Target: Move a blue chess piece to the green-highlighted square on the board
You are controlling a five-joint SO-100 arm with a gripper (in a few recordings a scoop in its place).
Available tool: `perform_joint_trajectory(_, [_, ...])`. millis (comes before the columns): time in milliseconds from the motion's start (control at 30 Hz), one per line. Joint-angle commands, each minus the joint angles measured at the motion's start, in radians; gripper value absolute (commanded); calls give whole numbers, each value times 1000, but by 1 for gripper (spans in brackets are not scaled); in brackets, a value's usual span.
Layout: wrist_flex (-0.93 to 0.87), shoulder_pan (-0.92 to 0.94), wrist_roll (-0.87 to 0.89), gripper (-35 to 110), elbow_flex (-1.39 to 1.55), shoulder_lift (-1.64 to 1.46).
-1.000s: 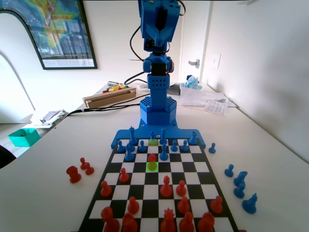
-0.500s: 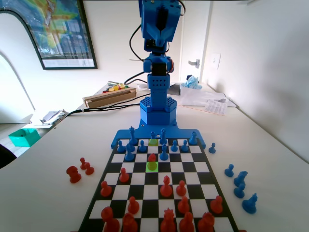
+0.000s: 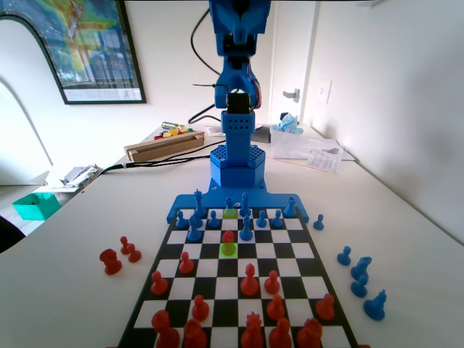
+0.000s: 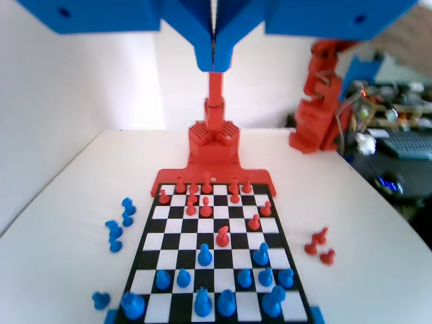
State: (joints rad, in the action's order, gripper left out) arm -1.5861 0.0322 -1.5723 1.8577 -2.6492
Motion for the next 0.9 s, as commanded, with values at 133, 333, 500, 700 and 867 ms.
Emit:
perform_joint_trajectory(133, [41,106,163,1,-183,359])
perform_joint_trajectory(333, [109,179,279,1,-204,540])
perform_joint_trajectory(500, [181,229,354,1,-150,604])
perform_joint_trajectory(700, [227,255,440,1,-80,698])
perform_joint_trajectory(867, [236,258,549,1,-71,818])
